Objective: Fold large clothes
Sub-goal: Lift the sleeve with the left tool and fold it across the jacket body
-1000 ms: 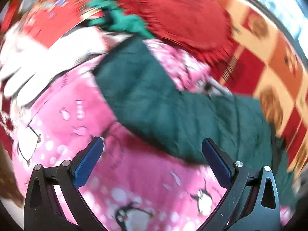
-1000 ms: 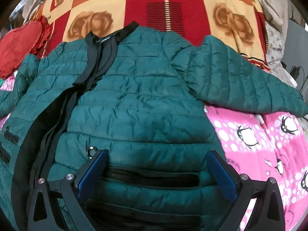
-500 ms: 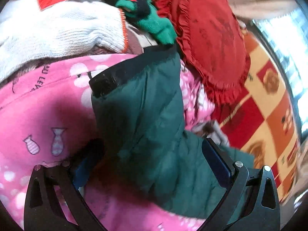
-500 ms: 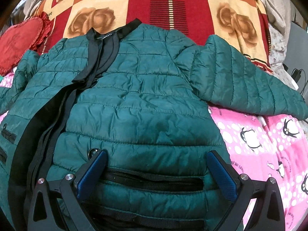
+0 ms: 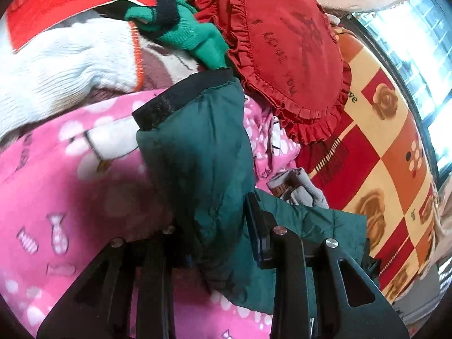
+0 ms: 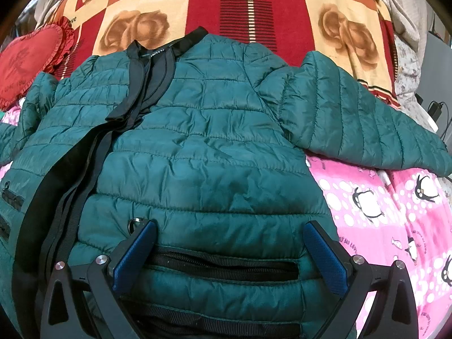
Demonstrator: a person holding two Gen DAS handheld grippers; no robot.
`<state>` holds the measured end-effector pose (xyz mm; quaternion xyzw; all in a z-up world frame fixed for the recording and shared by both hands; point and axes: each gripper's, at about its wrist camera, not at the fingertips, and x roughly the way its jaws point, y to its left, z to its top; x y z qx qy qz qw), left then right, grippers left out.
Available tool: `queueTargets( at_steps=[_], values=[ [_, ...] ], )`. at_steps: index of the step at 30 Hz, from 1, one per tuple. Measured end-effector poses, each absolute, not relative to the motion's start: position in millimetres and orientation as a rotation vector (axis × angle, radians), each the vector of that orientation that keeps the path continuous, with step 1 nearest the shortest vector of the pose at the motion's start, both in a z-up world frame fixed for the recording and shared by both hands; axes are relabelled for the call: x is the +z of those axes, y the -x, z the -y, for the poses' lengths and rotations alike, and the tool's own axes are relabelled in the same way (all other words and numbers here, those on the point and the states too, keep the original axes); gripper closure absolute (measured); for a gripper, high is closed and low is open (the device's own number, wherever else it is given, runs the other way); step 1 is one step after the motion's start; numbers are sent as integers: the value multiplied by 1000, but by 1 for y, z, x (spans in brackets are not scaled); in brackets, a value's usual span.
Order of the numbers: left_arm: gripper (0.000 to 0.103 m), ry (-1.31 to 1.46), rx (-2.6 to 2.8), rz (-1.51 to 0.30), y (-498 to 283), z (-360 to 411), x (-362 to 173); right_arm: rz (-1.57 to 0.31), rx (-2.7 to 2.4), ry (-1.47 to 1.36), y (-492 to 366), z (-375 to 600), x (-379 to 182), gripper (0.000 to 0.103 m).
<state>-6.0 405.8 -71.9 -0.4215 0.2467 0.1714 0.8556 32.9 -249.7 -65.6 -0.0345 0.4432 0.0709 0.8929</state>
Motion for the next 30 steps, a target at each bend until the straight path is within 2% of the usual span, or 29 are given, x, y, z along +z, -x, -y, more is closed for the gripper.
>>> queueTargets(
  at_steps=[8, 10, 15, 22, 30],
  values=[
    [75, 902, 350, -545, -3, -418, -78, -920, 149, 69, -33, 250, -65, 0],
    [89, 876, 359, -542, 1, -415, -72, -915, 148, 68, -32, 250, -64, 0],
    [92, 796, 340, -500, 7, -388, -37, -882, 129, 63, -27, 256, -55, 0],
    [92, 694, 67, -467, -26, -299, 17, -888, 110, 34, -18, 273, -48, 0],
    [92, 658, -244, -504, -76, -163, 39, -851, 45, -8, -6, 309, -37, 0]
  ],
)
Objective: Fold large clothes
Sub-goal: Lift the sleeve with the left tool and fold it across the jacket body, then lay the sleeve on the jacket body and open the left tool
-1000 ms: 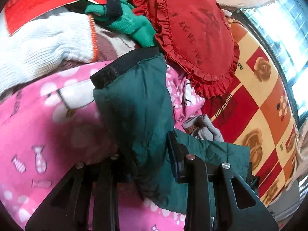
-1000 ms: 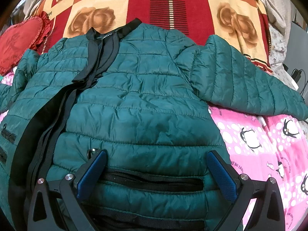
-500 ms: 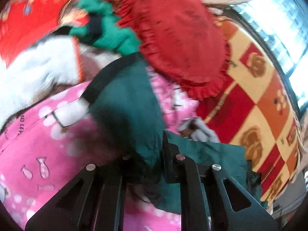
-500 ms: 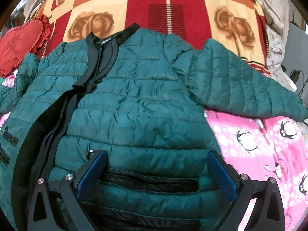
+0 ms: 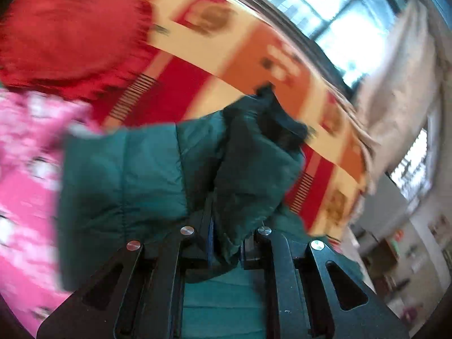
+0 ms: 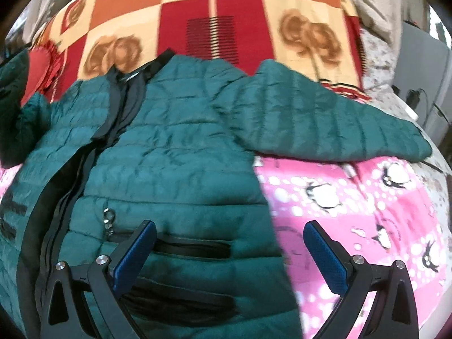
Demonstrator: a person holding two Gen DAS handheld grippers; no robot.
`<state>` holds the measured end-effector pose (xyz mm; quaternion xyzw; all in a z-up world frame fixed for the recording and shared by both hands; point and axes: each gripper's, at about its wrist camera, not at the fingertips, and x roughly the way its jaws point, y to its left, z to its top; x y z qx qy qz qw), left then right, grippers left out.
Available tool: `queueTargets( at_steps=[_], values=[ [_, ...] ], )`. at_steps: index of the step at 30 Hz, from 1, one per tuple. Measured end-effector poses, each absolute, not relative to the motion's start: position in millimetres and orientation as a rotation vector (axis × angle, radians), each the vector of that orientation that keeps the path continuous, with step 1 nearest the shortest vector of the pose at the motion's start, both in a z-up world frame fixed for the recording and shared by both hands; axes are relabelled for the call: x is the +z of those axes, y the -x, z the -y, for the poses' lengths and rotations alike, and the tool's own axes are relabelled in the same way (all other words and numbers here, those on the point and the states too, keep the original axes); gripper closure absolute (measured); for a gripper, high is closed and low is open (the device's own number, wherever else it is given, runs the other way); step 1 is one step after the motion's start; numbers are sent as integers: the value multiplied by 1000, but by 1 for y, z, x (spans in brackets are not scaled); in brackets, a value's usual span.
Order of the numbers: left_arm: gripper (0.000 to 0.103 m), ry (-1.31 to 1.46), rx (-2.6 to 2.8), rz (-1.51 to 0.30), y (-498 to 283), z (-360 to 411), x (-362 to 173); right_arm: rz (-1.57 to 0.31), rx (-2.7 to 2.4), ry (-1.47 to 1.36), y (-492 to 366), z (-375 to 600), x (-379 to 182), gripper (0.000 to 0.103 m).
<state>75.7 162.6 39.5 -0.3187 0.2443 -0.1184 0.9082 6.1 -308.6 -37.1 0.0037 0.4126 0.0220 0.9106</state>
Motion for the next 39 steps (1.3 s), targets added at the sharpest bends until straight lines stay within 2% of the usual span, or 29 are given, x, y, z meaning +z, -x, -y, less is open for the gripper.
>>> queueTargets(
  at_steps=[5, 11, 20, 25, 26, 29, 31, 34, 39],
  values=[
    [92, 615, -416, -545, -99, -71, 45, -799, -2, -62, -1, 333, -25, 0],
    [92, 585, -514, -629, -139, 18, 29, -854, -6, -71, -4, 347, -34, 0],
    [92, 649, -540, -776, -173, 85, -34, -888, -7, -114, -1, 376, -44, 0],
    [91, 595, -502, -880, -188, 108, -57, -887, -11, -140, -1, 385, -44, 0],
    [90, 596, -497, -903, -190, 109, -59, -888, -14, -141, -2, 385, -44, 0],
    [76, 610, -517, -941, -188, 103, -60, -888, -23, -143, -3, 383, -44, 0],
    [59, 612, -540, -946, -183, 101, -55, -887, -31, -145, -5, 381, -43, 0],
    [45, 624, -561, -958, -169, 88, -45, -872, -36, -166, -7, 378, -40, 0],
    [43, 615, -502, -897, -147, 31, -26, -819, -52, -191, -9, 363, -29, 0]
  ],
)
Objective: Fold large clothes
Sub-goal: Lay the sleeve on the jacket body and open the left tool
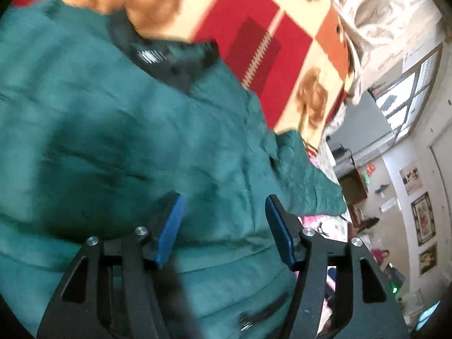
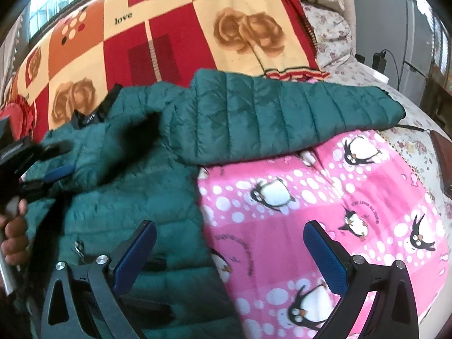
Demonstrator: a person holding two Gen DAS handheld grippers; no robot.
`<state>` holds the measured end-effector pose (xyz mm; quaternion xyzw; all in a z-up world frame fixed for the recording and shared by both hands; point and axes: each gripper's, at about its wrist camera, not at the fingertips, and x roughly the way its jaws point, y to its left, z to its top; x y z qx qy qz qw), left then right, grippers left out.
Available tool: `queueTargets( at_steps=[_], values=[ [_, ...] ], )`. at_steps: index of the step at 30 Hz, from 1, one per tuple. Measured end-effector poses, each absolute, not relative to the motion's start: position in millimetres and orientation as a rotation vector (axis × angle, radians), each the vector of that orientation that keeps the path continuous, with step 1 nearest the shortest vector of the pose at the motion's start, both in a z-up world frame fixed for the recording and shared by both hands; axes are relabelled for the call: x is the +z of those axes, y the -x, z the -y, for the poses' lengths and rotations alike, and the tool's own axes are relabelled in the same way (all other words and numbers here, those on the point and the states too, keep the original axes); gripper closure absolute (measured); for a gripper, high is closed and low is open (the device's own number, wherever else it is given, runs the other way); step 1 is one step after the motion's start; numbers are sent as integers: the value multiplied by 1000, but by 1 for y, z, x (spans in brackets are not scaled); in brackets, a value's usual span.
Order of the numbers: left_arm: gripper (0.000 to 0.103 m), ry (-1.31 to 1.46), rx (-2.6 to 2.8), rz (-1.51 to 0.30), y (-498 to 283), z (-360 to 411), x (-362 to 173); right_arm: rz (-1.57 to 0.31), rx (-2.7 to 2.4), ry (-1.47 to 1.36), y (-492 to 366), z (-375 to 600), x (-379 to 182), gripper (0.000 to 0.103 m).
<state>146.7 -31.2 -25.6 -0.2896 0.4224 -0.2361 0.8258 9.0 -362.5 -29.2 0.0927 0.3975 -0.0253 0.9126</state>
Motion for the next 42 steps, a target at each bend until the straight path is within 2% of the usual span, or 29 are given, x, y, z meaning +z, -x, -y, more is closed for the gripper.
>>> queueTargets(
  at_steps=[7, 10, 14, 19, 24, 29, 33, 35, 36, 40, 42],
  values=[
    [43, 710, -222, -708, -128, -100, -9, -695, 96, -252, -37, 313, 0, 0],
    [43, 751, -163, -710, -132, -130, -21, -689, 210, -263, -68, 280, 5, 0],
    [43, 752, -148, -720, -150, -142, -33, -804, 325, -282, -120, 241, -17, 0],
    [43, 734, -111, -755, -169, -142, -44, -1006, 272, -365, -182, 244, -79, 0],
    [43, 674, -86, -813, -185, -131, -60, -1007, 285, -371, -208, 247, -90, 0],
    [43, 619, -54, -791, -178, -126, -49, -1037, 272, -320, -207, 237, -78, 0],
    [43, 626, -72, -676, -170, -134, -24, -897, 236, -304, -206, 232, -33, 0],
    [35, 611, -49, -712, -176, -137, -29, -813, 232, -243, -212, 221, -25, 0],
    [31, 612, -30, -757, -180, -138, -40, -805, 239, -216, -218, 216, -30, 0],
    [31, 557, 2, -802, -185, -132, -59, -934, 270, -218, -249, 212, -76, 0],
    [31, 515, 16, -801, -184, -127, -56, -919, 263, -216, -249, 212, -71, 0]
  ],
)
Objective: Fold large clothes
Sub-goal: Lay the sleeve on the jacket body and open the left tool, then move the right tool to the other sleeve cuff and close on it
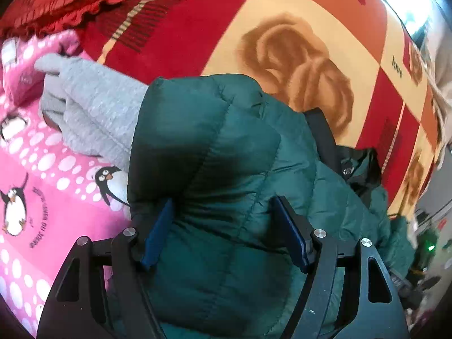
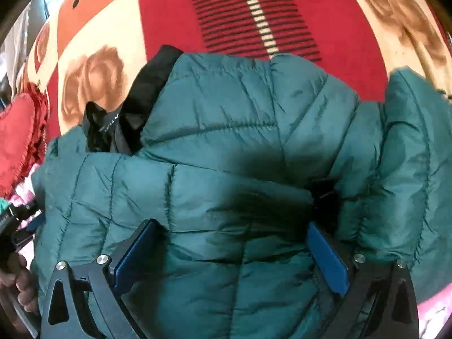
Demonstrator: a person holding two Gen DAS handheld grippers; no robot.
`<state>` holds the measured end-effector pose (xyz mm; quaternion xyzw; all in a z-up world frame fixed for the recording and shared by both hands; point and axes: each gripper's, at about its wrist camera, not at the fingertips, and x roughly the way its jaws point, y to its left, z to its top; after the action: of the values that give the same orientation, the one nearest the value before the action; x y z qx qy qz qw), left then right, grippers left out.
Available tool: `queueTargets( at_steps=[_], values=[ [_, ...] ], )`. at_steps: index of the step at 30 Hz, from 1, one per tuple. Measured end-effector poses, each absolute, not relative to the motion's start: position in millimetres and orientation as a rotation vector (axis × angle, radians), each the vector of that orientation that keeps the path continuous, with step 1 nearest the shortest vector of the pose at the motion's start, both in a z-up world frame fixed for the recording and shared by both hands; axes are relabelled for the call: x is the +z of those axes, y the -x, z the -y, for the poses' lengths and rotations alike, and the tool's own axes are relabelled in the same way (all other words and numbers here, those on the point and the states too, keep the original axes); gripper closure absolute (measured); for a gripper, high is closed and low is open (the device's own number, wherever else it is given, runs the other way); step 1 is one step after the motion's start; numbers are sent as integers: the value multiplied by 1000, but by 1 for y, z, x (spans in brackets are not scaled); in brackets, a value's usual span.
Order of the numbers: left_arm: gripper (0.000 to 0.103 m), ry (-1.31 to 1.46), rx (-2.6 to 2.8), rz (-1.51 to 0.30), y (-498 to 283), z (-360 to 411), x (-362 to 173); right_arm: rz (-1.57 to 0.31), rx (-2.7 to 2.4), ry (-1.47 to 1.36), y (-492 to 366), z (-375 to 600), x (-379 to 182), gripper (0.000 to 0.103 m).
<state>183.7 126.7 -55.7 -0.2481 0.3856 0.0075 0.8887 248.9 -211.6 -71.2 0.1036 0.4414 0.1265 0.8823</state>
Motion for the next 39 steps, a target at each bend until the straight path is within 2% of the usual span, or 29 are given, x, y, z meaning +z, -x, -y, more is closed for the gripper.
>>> queueTargets(
  at_steps=[6, 9, 13, 16, 18, 26, 32, 39],
  values=[
    [31, 528, -59, -731, -171, -114, -32, -775, 206, -195, -224, 203, -20, 0],
    [31, 458, -147, -735, -171, -88, -20, -764, 297, -139, -214, 168, -5, 0],
    [30, 309, -151, -851, -180, -55, -42, -848, 262, 1, -219, 136, -36, 0],
    [27, 249, -123, -883, -184, -47, -48, -960, 301, -82, -230, 150, -68, 0],
    [23, 243, -132, -886, -185, -46, -48, -971, 322, -111, -235, 154, -70, 0],
    [20, 213, -128, -883, -187, -41, -55, -948, 331, -132, -235, 162, -74, 0],
    [20, 253, -138, -806, -171, -34, -37, -714, 155, -196, -193, 260, -24, 0],
    [20, 236, -190, -781, -147, -18, -25, -583, -357, -313, -160, 439, -14, 0]
  ],
)
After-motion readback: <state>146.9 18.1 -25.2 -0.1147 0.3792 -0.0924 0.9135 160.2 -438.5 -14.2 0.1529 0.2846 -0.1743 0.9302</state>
